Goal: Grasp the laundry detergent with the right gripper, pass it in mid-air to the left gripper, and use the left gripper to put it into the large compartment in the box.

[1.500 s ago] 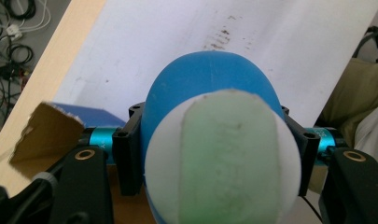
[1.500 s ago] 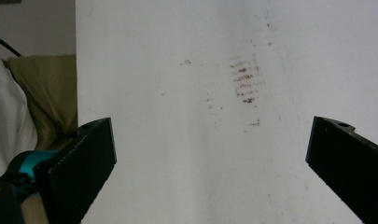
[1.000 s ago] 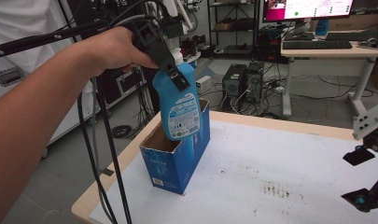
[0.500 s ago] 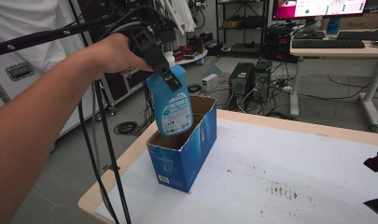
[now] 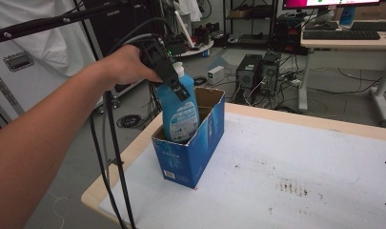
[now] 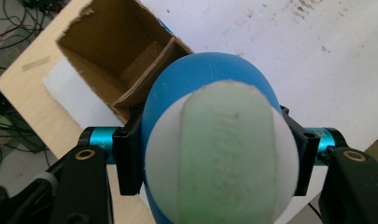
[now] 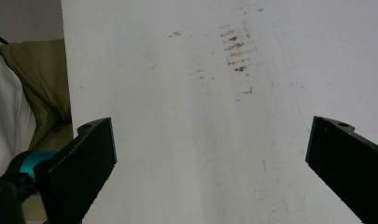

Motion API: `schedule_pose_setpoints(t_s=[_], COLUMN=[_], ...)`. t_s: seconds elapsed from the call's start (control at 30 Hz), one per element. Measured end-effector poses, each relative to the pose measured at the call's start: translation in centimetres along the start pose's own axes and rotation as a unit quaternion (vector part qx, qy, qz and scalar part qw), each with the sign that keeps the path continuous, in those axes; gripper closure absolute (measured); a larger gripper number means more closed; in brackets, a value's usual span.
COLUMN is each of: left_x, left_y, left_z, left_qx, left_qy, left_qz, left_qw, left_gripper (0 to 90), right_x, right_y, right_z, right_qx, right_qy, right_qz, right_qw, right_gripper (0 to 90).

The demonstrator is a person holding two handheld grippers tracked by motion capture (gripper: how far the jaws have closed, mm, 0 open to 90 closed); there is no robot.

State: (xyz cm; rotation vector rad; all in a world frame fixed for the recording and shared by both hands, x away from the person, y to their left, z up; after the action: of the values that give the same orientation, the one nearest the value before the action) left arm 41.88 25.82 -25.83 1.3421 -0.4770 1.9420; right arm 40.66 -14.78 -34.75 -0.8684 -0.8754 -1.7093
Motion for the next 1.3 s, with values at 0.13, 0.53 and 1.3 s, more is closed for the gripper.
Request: schedule_pose_setpoints(t_s=[0.13,0.53,1.3], left_x=[-1.9,-7.0,-10.2], left_y=[-0.2,-1.6,-2.5], left_z=[-0.5,-2.7,-3.9], left_qx=[-0.004,-0.006,-0.001], left_qy=[-0.008,-0.046,-0.069], left_qz=[-0.008,-0.015,-0.019], left_qw=[0.9999,0.9988,0.9974], left_gripper=[37.8,37.8,37.6], right_x=[0.0,-0.1,-0.6], right_y=[0.0,0.4,0.5], right_z=[-0.3,-1.5,-1.6], right_qx=[-0.002,-0.013,-0.015], right_qy=[-0.003,-0.014,-0.018], right_qz=[0.000,-0.005,-0.003], right_qw=[1.0000,0.9998,0.9997], right_gripper=[0.8,0.8,0.9])
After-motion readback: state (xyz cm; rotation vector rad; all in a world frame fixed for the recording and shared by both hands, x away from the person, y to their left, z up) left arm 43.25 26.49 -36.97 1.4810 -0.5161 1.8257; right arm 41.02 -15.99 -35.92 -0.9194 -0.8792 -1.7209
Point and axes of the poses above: each handheld gripper's, and its own axes: x roughly backward along the jaws, z roughly out of its top, y roughly to its right, the point moved 9 cm from there along -x, roughly forward along the jaws, and after that the axes turned 12 degrees about -z, right-handed, at the moved point
